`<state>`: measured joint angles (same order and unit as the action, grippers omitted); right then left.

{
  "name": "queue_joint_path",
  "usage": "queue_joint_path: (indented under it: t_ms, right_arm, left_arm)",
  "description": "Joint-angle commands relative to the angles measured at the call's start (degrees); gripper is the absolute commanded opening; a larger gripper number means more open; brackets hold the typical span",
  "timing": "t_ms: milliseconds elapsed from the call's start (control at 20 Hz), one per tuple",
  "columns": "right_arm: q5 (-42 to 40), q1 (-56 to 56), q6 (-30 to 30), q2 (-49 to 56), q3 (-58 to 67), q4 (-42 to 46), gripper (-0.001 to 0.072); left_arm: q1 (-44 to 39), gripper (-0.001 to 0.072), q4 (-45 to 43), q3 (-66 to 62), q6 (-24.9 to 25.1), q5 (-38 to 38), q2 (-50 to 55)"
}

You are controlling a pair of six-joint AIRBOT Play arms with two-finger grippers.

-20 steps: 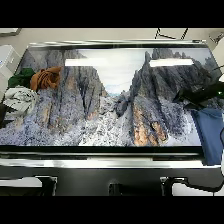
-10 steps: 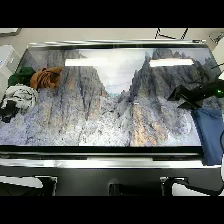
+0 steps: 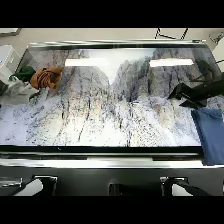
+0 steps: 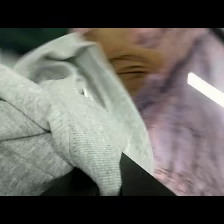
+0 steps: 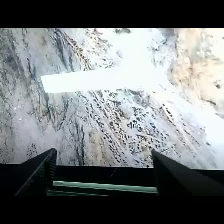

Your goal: Fold the clothes and pants, and hang the long-sleeved shirts on hangers.

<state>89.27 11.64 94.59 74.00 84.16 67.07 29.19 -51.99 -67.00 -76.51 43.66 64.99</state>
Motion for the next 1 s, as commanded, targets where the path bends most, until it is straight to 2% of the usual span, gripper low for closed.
queue_joint_path:
  t_ms: [0, 100, 200, 300, 400, 500, 650, 700, 750, 800, 850, 950]
  right_arm:
    - [-0.4, -0.1, 0.1, -2.0, 0.0, -0.2, 0.0674]
    - [-0.2, -0.1, 0.1, -2.1, 0.0, -0.5, 0.0674]
    - [-0.2, -0.1, 0.1, -2.1, 0.0, -0.4, 0.0674]
    - [-0.2, -0.1, -0.6, -2.1, 0.0, -0.4, 0.0674]
    - [-0.2, -0.1, -0.7, -2.1, 0.0, -0.4, 0.0674]
    - [0.2, -0.1, -0.8, -2.1, 0.0, -0.4, 0.0674]
    - [0.3, -0.1, -1.0, -2.0, -0.1, -0.3, 0.0674]
    - [0.1, -0.2, -1.0, -2.0, -0.5, -0.3, 0.0674]
    - [0.1, -0.2, -1.6, -2.0, -1.6, -0.4, 0.0675]
    - [0.2, -0.2, -2.5, -2.0, -3.2, -0.4, 0.0675]
    - [0.2, -0.2, -3.7, -2.0, -5.7, -0.4, 0.0676]
    - [-0.2, -0.2, -5.3, -2.0, -12.5, -0.4, 0.0678]
  left_arm:
    - [-13.5, 0.0024, 0.2, 6.1, -0.7, 1.2, -19.9]
    - [-25.7, 0.0024, 0.2, 11.5, -9.6, -0.2, -26.3]
    - [-41.7, 0.0024, 0.2, 17.6, -18.4, -7.3, -29.6]
    - [-57.7, 0.0023, -0.1, 22.8, -19.6, -20.5, -28.6]
    - [-68.8, 0.0023, 0.0, 27.4, -21.7, -34.3, -24.2]
    - [-72.5, 0.0023, 0.0, 29.8, -27.8, -38.2, -16.2]
    - [-70.8, 0.0028, 0.2, 30.2, -35.3, -33.7, -2.7]
    - [-69.3, 0.0164, 0.7, 30.0, -38.0, -30.3, 0.2]
    - [-67.5, 0.0516, 1.2, 29.5, -38.1, -26.2, 1.4]
    - [-64.9, 0.0714, 1.2, 28.5, -37.3, -21.2, 1.3]
    - [-61.5, 0.0714, 1.2, 27.2, -33.6, -15.9, 0.6]
    - [-52.0, 0.0714, 1.2, 23.5, -22.5, -3.3, -1.8]
